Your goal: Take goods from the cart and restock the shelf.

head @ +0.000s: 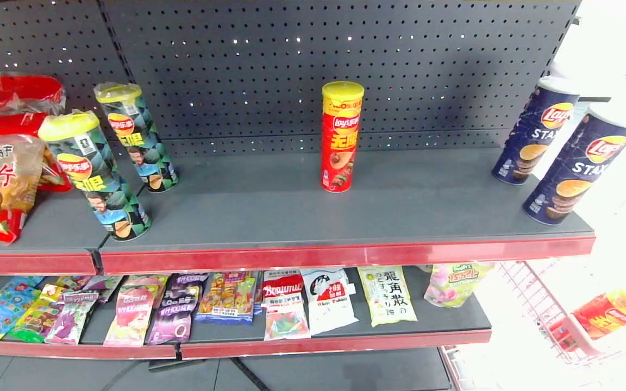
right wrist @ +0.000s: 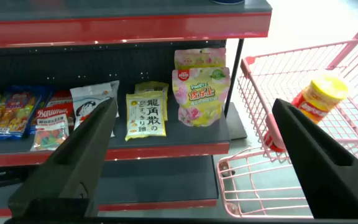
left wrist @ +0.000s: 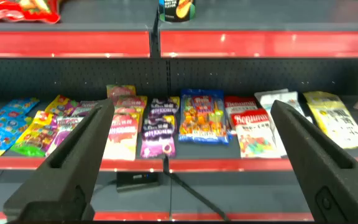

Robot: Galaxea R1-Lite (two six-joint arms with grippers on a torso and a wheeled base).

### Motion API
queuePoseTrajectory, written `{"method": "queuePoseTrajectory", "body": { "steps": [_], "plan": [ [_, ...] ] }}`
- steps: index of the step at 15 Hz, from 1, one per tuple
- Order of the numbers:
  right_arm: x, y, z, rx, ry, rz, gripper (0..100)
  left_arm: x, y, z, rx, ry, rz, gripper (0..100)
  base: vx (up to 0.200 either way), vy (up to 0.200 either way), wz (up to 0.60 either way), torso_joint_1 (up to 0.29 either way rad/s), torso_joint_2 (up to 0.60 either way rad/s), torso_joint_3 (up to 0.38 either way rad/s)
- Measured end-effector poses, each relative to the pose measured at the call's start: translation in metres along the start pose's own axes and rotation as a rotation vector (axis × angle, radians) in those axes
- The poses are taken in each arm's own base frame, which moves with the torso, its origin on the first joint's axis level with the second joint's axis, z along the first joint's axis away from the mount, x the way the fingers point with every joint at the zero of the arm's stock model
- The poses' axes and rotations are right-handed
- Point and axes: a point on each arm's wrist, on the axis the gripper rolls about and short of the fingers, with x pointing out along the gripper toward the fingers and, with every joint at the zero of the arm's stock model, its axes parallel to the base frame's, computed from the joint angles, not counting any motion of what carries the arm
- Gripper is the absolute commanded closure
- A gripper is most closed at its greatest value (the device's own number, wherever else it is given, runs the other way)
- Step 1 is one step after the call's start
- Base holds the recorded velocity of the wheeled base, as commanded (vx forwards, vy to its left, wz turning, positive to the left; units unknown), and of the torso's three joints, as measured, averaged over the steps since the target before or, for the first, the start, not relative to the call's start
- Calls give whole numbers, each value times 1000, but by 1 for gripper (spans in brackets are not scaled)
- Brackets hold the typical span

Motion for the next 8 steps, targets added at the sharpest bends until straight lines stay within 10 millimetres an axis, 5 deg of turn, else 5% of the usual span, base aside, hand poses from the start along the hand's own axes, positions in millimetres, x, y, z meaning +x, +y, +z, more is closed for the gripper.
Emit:
{"method": "queuePoseTrajectory", "body": {
  "steps": [3,8],
  "plan": [
    [0,0,0,0,0,0,0,0,0,0,-1,0,1,0,0,0,0,0,0,0],
    [0,0,0,-1,0,0,0,0,0,0,0,1,0,0,0,-200,0,6,5,0]
  ]
}}
